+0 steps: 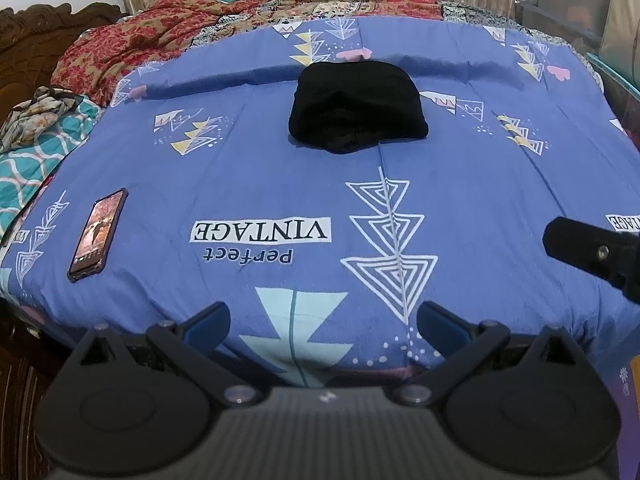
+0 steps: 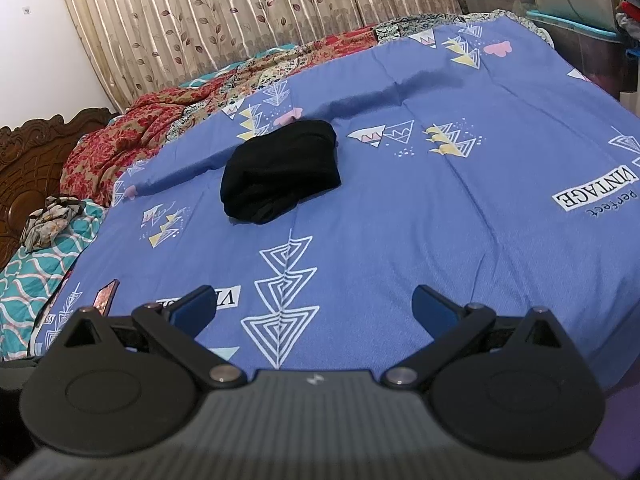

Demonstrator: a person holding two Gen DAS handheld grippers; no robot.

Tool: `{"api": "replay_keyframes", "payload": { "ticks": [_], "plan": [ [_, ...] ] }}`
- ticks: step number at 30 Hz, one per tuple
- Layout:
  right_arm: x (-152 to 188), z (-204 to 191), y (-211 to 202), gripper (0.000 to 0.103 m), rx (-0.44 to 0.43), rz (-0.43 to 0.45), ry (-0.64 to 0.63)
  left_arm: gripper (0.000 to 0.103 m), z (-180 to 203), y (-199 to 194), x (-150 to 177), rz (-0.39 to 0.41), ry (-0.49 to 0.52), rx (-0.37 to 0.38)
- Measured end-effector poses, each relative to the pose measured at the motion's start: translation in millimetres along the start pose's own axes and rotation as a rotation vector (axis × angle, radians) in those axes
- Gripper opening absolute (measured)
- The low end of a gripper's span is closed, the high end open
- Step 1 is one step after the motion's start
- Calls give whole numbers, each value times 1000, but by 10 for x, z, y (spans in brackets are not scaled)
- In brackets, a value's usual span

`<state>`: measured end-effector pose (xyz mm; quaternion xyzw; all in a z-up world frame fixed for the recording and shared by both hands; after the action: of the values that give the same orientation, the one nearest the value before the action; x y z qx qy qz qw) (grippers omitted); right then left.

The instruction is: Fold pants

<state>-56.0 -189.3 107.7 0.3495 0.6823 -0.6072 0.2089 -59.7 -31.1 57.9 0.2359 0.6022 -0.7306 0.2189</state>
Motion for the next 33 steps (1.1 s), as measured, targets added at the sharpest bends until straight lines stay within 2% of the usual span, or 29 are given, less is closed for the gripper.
{"api": "replay_keyframes", "payload": {
  "ticks": [33],
  "plan": [
    [-22, 38, 36, 103, 2, -4, 2, 103, 21, 54, 6, -22, 10, -3]
  ]
}}
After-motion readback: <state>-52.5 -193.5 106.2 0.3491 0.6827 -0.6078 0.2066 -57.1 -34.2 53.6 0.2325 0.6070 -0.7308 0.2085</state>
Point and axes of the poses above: each gripper's, at about its wrist camera, not at the fingertips, and y roughly the way its jaws point, z to its right, x to its underside, the point moved 8 cm from there along y, roughly the way its jaws point, and after that the axes turned 15 degrees about x, right-handed, at the moved point
